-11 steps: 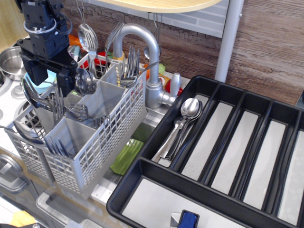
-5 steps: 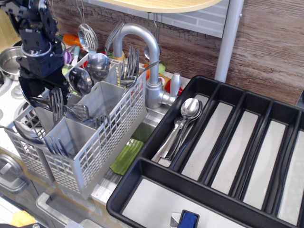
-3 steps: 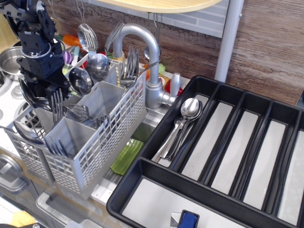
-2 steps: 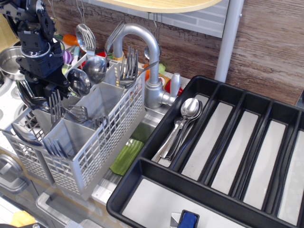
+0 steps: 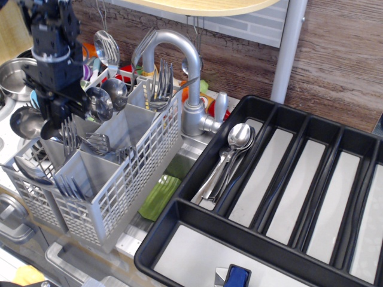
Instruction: Put small spoon from basket to tray
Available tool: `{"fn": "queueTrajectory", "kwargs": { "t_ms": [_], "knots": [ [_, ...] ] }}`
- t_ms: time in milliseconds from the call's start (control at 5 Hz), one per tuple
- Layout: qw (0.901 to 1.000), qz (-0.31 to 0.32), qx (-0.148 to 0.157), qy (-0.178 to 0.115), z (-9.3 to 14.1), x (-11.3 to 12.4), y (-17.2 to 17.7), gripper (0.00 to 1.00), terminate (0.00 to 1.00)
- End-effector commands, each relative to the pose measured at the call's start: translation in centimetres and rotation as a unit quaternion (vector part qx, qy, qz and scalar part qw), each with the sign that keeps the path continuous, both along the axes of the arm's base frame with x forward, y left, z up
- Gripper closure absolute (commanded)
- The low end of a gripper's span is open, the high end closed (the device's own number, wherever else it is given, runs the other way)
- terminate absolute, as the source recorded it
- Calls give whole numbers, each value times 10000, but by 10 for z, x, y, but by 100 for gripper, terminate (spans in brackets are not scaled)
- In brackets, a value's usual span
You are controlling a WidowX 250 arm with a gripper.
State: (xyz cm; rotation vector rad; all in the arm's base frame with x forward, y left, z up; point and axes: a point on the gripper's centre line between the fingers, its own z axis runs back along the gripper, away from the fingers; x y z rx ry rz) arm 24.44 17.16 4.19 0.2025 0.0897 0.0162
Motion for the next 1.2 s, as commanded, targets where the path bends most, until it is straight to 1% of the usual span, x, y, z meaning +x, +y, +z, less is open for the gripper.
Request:
{"fn": "queueTrajectory", "kwargs": {
  "t_ms": [0,200,400,600,800,1000],
  "knots": [
    [9990,78,433,55,45,5,-14,100,0],
    [9977,-30,612,300,65,7,-17,100,0],
    [9882,-425,1092,983,102,10,-25,100,0],
    [9779,-725,1330,1440,128,18,-40,100,0],
    [9732,-799,1249,1758,149,31,-65,100,0],
    [9849,-328,375,1658,149,38,-86,100,0]
  ]
}}
